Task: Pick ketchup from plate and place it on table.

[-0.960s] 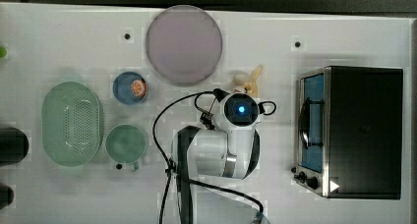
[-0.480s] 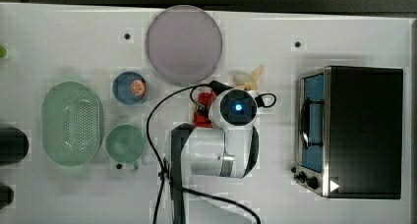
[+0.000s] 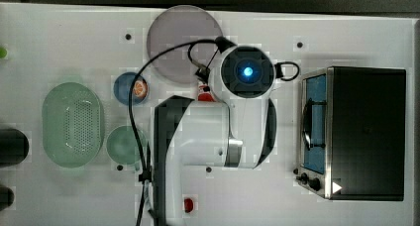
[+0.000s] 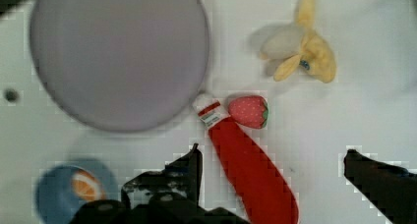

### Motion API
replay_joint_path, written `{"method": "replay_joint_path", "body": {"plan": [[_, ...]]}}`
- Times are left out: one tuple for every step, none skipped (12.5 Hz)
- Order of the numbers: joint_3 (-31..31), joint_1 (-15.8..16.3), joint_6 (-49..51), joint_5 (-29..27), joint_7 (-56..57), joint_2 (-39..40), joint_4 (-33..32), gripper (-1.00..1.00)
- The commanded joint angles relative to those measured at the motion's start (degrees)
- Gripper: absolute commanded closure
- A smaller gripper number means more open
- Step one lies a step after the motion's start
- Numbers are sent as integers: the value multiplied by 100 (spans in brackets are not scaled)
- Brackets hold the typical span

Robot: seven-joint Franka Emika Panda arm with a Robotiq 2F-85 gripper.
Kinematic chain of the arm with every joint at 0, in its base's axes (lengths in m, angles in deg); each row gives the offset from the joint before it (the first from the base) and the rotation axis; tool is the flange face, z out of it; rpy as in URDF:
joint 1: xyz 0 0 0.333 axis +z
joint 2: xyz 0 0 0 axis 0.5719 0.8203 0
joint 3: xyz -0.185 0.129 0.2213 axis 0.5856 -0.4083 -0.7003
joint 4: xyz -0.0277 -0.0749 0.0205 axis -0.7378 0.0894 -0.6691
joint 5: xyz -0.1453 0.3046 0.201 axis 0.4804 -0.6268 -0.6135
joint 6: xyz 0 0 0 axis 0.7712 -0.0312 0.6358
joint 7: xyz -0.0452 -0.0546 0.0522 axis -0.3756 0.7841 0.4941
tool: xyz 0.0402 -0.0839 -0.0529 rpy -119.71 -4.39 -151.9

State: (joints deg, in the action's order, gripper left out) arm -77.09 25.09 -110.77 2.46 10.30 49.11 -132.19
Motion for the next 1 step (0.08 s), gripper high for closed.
{"method": "replay_joint_path", "body": {"plan": [[-21, 25, 918, -20, -1371, -168, 645, -100]]}}
